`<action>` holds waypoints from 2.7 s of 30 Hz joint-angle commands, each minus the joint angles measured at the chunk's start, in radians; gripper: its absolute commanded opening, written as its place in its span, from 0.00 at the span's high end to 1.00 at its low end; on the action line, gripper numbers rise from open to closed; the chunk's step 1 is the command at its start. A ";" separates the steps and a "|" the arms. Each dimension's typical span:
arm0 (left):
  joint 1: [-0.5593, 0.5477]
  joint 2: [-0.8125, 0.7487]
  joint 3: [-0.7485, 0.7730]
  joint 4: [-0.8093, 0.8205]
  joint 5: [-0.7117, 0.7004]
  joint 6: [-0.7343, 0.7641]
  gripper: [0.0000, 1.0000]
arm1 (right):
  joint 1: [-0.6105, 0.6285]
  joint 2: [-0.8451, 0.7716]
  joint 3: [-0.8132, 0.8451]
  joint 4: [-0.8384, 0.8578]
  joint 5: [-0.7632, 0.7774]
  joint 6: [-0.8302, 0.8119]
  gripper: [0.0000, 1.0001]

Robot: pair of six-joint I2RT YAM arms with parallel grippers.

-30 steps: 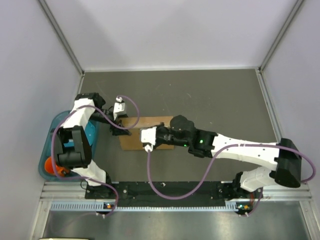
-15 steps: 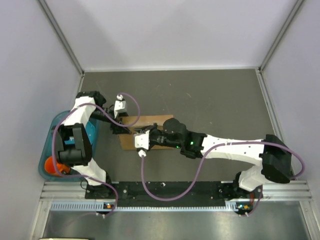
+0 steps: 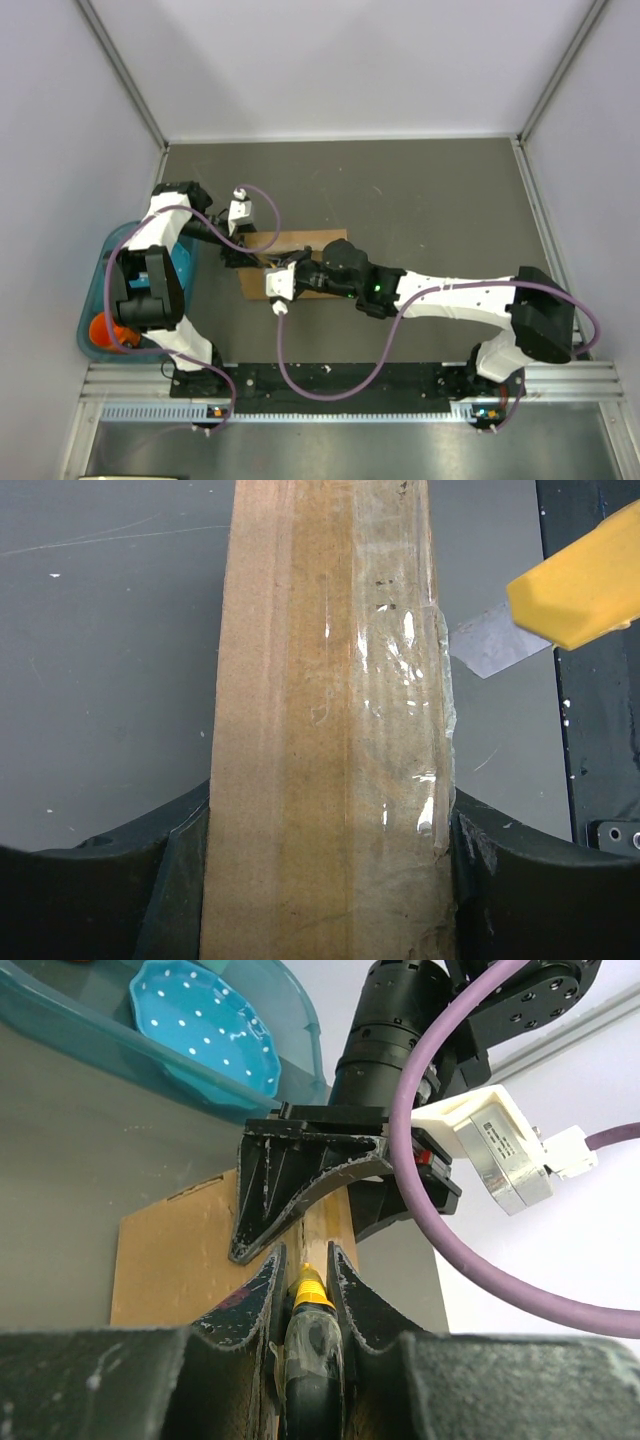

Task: Unpack the express box
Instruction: Cut the express box at the center of the board.

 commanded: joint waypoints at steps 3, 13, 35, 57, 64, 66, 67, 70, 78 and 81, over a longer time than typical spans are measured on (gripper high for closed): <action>-0.017 0.028 -0.005 -0.162 -0.065 0.016 0.80 | 0.001 0.015 -0.007 0.066 0.009 0.002 1.00; -0.019 0.025 -0.007 -0.163 -0.072 0.016 0.80 | -0.006 0.002 -0.038 0.074 0.035 -0.009 1.00; -0.016 0.037 0.010 -0.162 -0.067 -0.001 0.81 | -0.006 -0.158 -0.170 -0.058 0.130 0.003 1.00; -0.016 0.020 0.019 -0.162 -0.070 -0.009 0.82 | -0.011 -0.261 -0.245 -0.153 0.208 0.018 1.00; -0.016 0.012 0.010 -0.162 -0.061 -0.007 0.82 | -0.014 -0.268 -0.184 -0.101 0.153 0.031 1.00; -0.016 0.011 0.008 -0.160 -0.058 -0.007 0.82 | -0.014 -0.250 -0.120 -0.110 0.118 0.032 1.00; -0.017 0.008 0.007 -0.162 -0.058 -0.007 0.82 | -0.013 -0.244 -0.101 -0.112 0.074 0.032 1.00; -0.016 0.006 0.004 -0.162 -0.059 -0.004 0.82 | -0.008 -0.206 -0.049 -0.095 0.024 0.025 1.00; -0.016 -0.001 -0.005 -0.162 -0.056 0.002 0.82 | -0.009 -0.120 0.008 -0.064 -0.010 -0.005 1.00; -0.017 -0.012 -0.016 -0.162 -0.061 0.008 0.82 | -0.016 -0.106 -0.003 -0.057 -0.019 0.005 1.00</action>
